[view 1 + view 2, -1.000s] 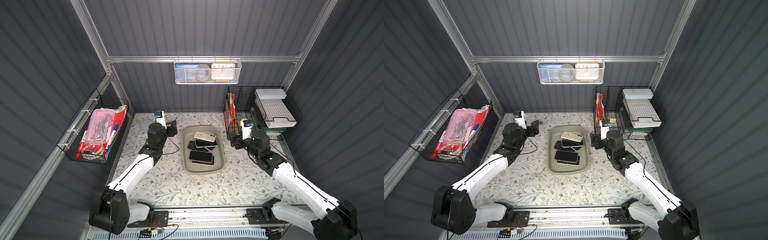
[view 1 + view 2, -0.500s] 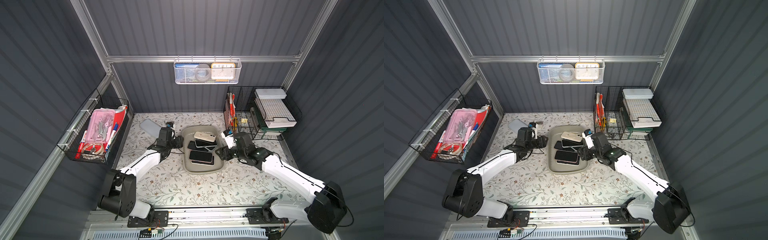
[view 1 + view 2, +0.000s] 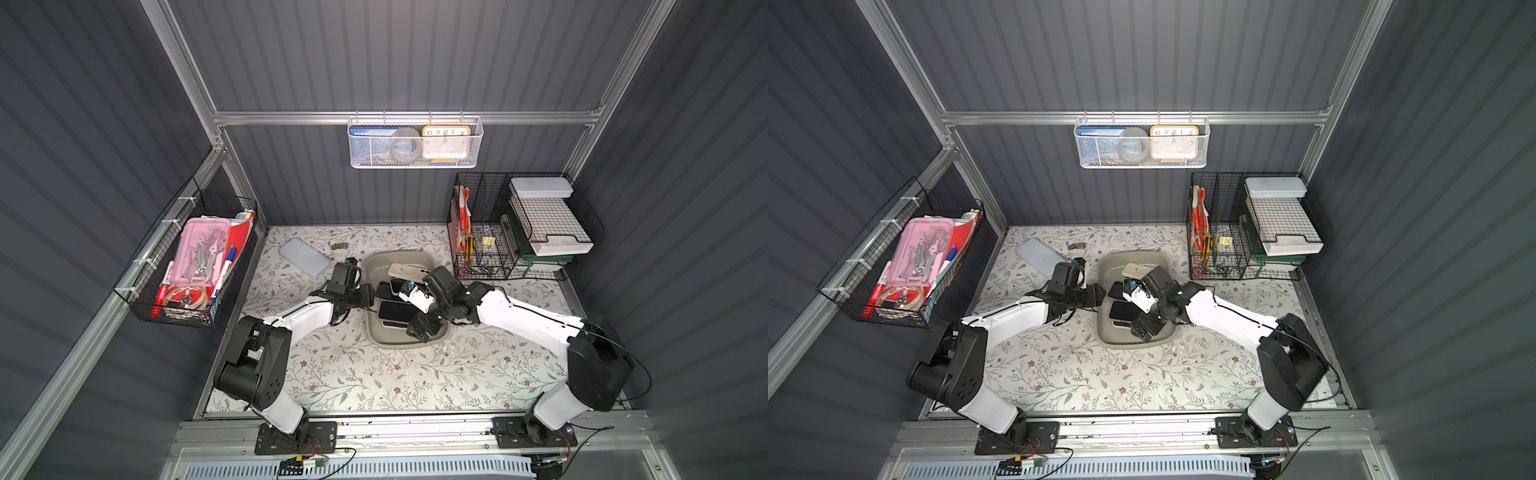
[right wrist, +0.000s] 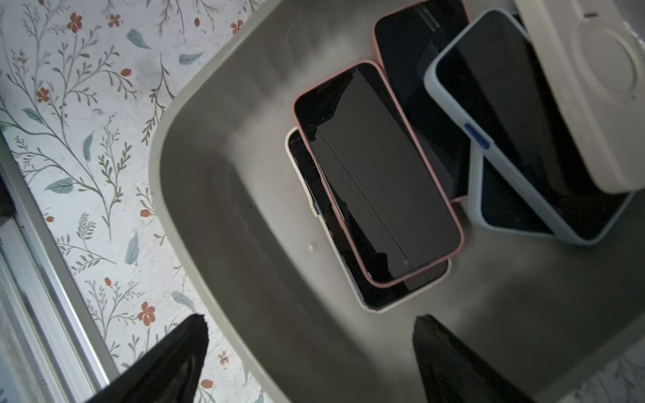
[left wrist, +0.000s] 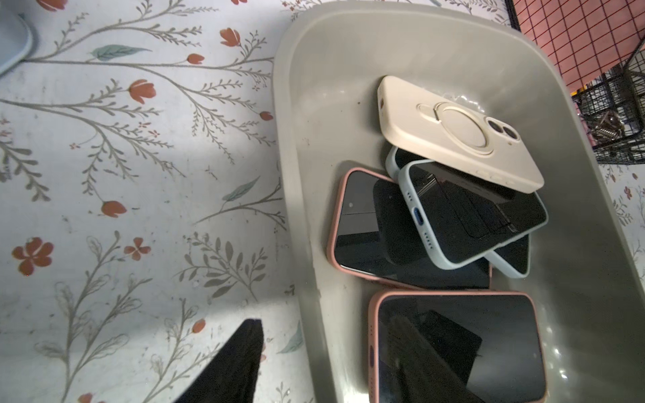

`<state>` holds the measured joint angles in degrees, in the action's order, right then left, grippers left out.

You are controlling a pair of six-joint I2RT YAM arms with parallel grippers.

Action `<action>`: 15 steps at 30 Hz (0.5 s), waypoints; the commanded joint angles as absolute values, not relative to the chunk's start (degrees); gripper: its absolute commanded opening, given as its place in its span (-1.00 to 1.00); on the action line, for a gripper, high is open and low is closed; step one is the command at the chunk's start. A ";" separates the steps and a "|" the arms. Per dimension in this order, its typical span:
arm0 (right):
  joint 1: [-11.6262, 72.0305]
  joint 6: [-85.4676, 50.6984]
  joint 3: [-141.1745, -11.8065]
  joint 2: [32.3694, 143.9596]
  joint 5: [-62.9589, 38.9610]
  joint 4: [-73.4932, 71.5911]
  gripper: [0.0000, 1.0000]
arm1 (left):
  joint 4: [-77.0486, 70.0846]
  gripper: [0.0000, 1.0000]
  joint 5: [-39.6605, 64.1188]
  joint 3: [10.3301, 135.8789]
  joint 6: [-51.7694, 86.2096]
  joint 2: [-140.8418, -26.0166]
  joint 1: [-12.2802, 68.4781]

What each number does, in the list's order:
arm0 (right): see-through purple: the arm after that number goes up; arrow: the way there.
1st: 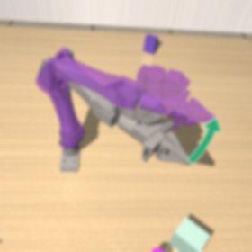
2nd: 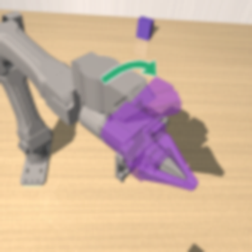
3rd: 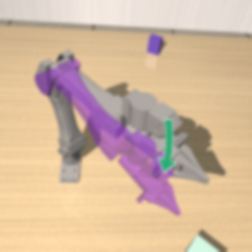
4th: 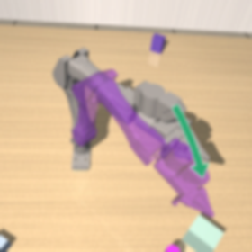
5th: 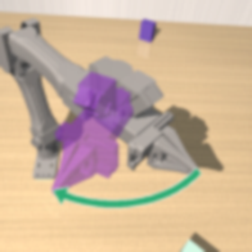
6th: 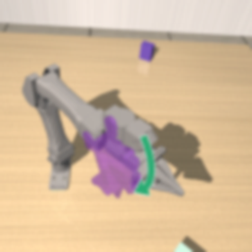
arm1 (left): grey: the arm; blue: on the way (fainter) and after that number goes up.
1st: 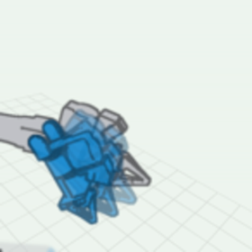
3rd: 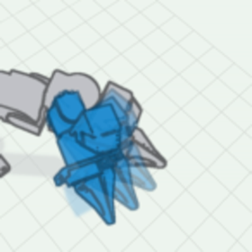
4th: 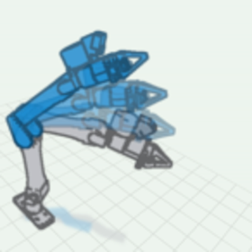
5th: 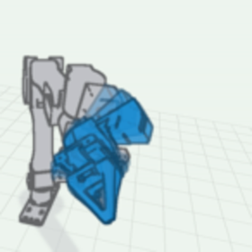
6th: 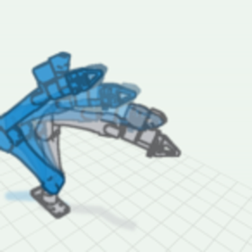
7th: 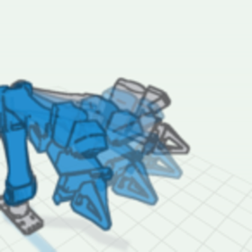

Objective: Take the phone out of the storage box
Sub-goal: Pick up the phone from the storage box.

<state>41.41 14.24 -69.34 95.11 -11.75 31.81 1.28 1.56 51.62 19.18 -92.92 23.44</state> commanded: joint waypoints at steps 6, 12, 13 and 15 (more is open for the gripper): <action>41.20 29.11 -81.54 108.40 -11.27 43.73 0.94 | 1.24 0.29 3.21 52.31 20.04 -94.26 24.08; 39.75 32.49 -82.64 110.91 -17.95 40.70 0.87 | 1.36 0.31 3.51 52.94 19.78 -95.06 24.15; 39.49 32.50 -82.95 111.38 -18.17 40.34 0.87 | 1.32 0.31 3.60 53.09 19.78 -95.26 24.17; 39.20 33.15 -83.48 112.35 -18.27 40.02 0.85 | 1.40 0.32 3.82 53.28 19.78 -95.61 24.17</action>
<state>39.83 30.74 -81.54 111.37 -15.70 39.88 1.15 2.68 51.70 19.33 -94.56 24.01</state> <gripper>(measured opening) 0.929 0.658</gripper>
